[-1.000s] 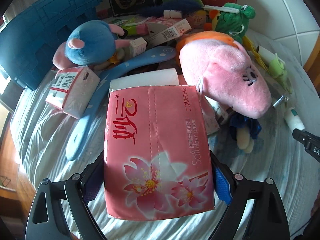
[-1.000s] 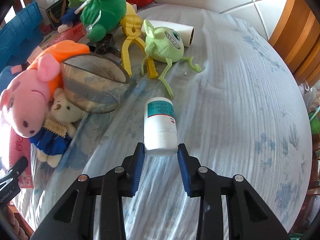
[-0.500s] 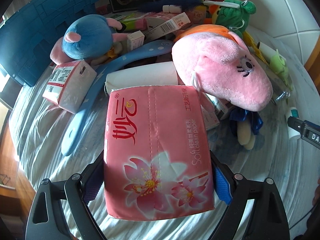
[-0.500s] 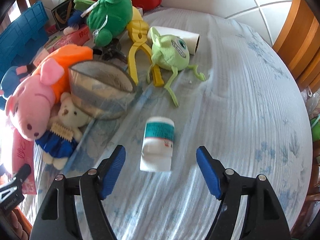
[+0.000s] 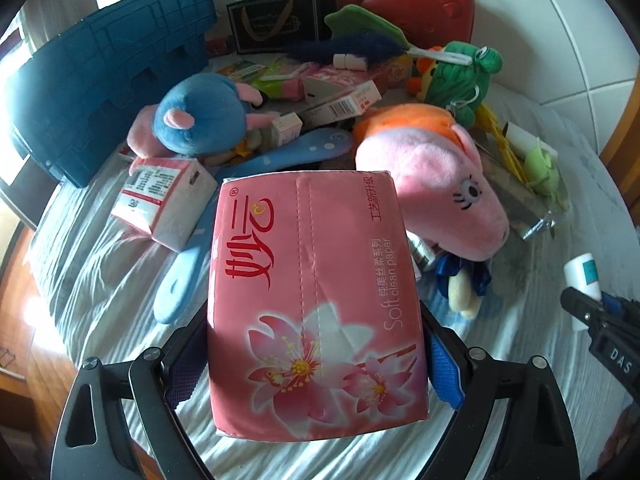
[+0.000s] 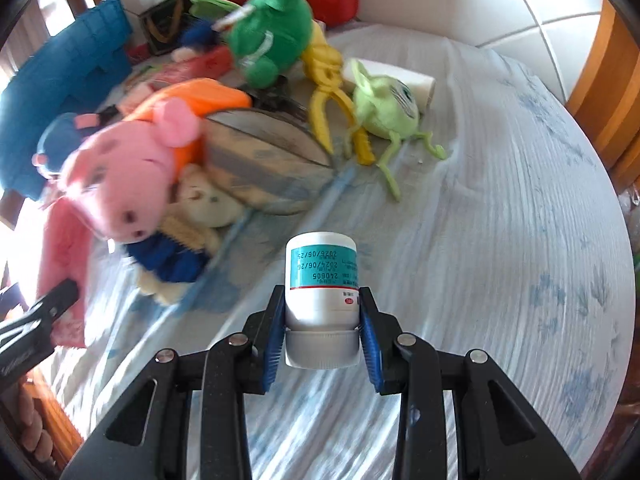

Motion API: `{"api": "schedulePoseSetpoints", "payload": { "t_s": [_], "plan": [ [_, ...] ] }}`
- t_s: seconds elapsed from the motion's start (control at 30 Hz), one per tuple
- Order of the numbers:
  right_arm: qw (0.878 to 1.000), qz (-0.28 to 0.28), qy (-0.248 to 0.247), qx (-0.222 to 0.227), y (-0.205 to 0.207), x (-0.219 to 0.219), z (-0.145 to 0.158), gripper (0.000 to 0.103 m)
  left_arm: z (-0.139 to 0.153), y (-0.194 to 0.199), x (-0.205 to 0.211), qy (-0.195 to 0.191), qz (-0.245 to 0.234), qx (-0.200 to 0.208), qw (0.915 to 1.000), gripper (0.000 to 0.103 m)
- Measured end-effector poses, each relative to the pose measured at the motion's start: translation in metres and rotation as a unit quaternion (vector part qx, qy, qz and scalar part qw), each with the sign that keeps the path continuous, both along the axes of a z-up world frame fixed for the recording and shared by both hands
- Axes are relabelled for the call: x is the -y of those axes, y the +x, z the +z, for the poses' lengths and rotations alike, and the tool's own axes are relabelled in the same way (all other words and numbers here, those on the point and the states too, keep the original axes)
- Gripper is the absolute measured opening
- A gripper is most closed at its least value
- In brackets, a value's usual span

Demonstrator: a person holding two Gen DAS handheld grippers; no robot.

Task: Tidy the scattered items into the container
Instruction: 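Lift and carry the tissue pack and pill bottle toward the blue crate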

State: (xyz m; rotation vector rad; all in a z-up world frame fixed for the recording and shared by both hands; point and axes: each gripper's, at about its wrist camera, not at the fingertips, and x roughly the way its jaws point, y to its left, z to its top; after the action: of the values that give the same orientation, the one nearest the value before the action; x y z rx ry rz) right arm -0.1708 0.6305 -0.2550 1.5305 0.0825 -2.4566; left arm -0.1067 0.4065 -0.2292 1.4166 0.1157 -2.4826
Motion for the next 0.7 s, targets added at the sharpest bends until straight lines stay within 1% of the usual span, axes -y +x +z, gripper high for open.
{"api": "schedulePoseSetpoints", "payload": {
  "t_s": [0.13, 0.23, 0.43, 0.6, 0.7],
  "plan": [
    [0.999, 0.035, -0.024, -0.024, 0.018, 0.021, 0.028, 0.034, 0.023, 0.013, 0.011, -0.010, 0.009, -0.023, 0.9996, 0.092],
    [0.996, 0.062, -0.039, -0.045, 0.029, 0.047, 0.054, 0.034, 0.045, 0.023, 0.020, -0.015, 0.016, -0.043, 0.9988, 0.092],
    [0.988, 0.109, -0.050, -0.095, 0.041, 0.107, 0.107, 0.034, 0.087, 0.044, 0.063, -0.025, 0.029, -0.088, 0.9954, 0.092],
    [0.979, 0.138, -0.056, -0.137, 0.058, 0.172, 0.142, 0.034, 0.113, 0.066, 0.127, -0.033, 0.035, -0.122, 0.9914, 0.092],
    [0.974, 0.149, -0.058, -0.159, 0.070, 0.221, 0.159, 0.034, 0.129, 0.080, 0.175, -0.040, 0.033, -0.139, 0.9890, 0.092]
  ]
}}
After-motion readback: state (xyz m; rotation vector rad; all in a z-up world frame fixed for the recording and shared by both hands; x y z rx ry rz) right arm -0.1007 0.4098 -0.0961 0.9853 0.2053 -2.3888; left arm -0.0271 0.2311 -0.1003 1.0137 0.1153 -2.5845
